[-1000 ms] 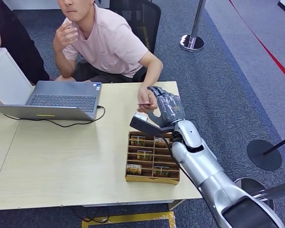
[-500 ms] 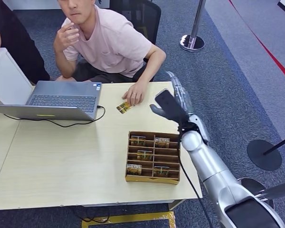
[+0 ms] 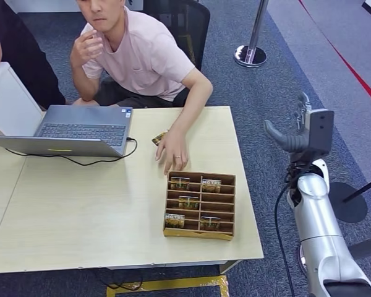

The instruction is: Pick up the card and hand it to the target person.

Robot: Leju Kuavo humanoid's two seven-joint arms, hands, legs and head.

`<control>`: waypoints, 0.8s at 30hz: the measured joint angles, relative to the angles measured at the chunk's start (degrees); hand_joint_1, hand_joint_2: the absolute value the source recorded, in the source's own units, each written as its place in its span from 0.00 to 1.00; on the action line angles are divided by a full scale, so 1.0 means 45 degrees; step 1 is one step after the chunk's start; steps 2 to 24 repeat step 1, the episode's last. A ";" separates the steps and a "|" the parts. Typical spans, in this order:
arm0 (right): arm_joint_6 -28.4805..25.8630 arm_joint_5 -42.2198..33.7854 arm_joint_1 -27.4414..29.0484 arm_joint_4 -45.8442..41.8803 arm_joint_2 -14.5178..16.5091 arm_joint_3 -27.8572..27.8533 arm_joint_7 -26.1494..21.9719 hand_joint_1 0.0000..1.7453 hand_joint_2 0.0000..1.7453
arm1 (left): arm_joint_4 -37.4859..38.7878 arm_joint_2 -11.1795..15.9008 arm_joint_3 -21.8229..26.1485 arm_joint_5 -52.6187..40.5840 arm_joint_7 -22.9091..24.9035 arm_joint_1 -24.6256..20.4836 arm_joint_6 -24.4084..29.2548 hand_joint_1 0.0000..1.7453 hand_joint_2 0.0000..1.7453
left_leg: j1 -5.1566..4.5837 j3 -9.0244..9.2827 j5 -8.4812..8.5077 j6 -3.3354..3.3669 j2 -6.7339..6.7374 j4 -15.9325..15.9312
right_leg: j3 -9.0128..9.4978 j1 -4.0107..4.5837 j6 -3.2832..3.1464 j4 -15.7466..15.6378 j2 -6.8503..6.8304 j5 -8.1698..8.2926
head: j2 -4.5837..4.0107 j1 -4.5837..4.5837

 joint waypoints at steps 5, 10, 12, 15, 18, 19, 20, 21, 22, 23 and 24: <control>0.0014 -0.0121 0.0112 -0.0013 -0.0055 -0.0176 -0.0040 0.00 1.00 | 0.0000 0.0004 0.0004 0.0035 -0.0009 0.0010 0.0005 0.00 0.00 | 0.0000 -0.0001 0.0000 0.0000 -0.0004 0.0000 | 0.0000 0.0000 0.0000 0.0000 -0.0004 0.0000 | 0.0001 0.0000; 0.0014 -0.0121 0.0112 -0.0013 -0.0055 -0.0176 -0.0040 0.00 1.00 | 0.0000 0.0004 0.0004 0.0035 -0.0009 0.0010 0.0005 0.00 0.00 | 0.0000 -0.0001 0.0000 0.0000 -0.0004 0.0000 | 0.0000 0.0000 0.0000 0.0000 -0.0004 0.0000 | 0.0001 0.0000; 0.0014 -0.0121 0.0112 -0.0013 -0.0055 -0.0176 -0.0040 0.00 1.00 | 0.0000 0.0004 0.0004 0.0035 -0.0009 0.0010 0.0005 0.00 0.00 | 0.0000 -0.0001 0.0000 0.0000 -0.0004 0.0000 | 0.0000 0.0000 0.0000 0.0000 -0.0004 0.0000 | 0.0001 0.0000; 0.0014 -0.0121 0.0112 -0.0013 -0.0055 -0.0176 -0.0040 0.00 1.00 | 0.0000 0.0004 0.0004 0.0035 -0.0009 0.0010 0.0005 0.00 0.00 | 0.0000 -0.0001 0.0000 0.0000 -0.0004 0.0000 | 0.0000 0.0000 0.0000 0.0000 -0.0004 0.0000 | 0.0001 0.0000; 0.0014 -0.0121 0.0112 -0.0013 -0.0055 -0.0176 -0.0040 0.00 1.00 | 0.0000 0.0004 0.0004 0.0035 -0.0009 0.0010 0.0005 0.00 0.00 | 0.0000 -0.0001 0.0000 0.0000 -0.0004 0.0000 | 0.0000 0.0000 0.0000 0.0000 -0.0004 0.0000 | 0.0001 0.0000; 0.0014 -0.0121 0.0112 -0.0013 -0.0055 -0.0176 -0.0040 0.00 1.00 | 0.0000 0.0004 0.0004 0.0035 -0.0009 0.0010 0.0005 0.00 0.00 | 0.0000 -0.0001 0.0000 0.0000 -0.0004 0.0000 | 0.0000 0.0000 0.0000 0.0000 -0.0004 0.0000 | 0.0001 0.0000; 0.0014 -0.0121 0.0112 -0.0013 -0.0055 -0.0176 -0.0040 0.00 1.00 | 0.0000 0.0004 0.0004 0.0035 -0.0009 0.0010 0.0005 0.00 0.00 | 0.0000 -0.0001 0.0000 0.0000 -0.0004 0.0000 | 0.0000 0.0000 0.0000 0.0000 -0.0004 0.0000 | 0.0001 0.0000; 0.0014 -0.0121 0.0112 -0.0013 -0.0055 -0.0176 -0.0040 0.00 1.00 | 0.0000 0.0004 0.0004 0.0035 -0.0009 0.0010 0.0005 0.00 0.00 | 0.0000 -0.0001 0.0000 0.0000 -0.0004 0.0000 | 0.0000 0.0000 0.0000 0.0000 -0.0004 0.0000 | 0.0001 0.0000; 0.0014 -0.0121 0.0112 -0.0013 -0.0055 -0.0176 -0.0040 0.00 1.00 | 0.0000 0.0004 0.0004 0.0035 -0.0009 0.0010 0.0005 0.00 0.00 | 0.0000 -0.0001 0.0000 0.0000 -0.0004 0.0000 | 0.0000 0.0000 0.0000 0.0000 -0.0004 0.0000 | 0.0001 0.0000; 0.0014 -0.0121 0.0112 -0.0013 -0.0055 -0.0176 -0.0040 0.00 1.00 | 0.0000 0.0004 0.0004 0.0035 -0.0009 0.0010 0.0005 0.00 0.00 | 0.0000 -0.0001 0.0000 0.0000 -0.0004 0.0000 | 0.0000 0.0000 0.0000 0.0000 -0.0004 0.0000 | 0.0001 0.0000; 0.0014 -0.0121 0.0112 -0.0013 -0.0055 -0.0176 -0.0040 0.00 1.00 | 0.0000 0.0004 0.0004 0.0035 -0.0009 0.0010 0.0005 0.00 0.00 | 0.0000 -0.0001 0.0000 0.0000 -0.0004 0.0000 | 0.0000 0.0000 0.0000 0.0000 -0.0004 0.0000 | 0.0001 0.0000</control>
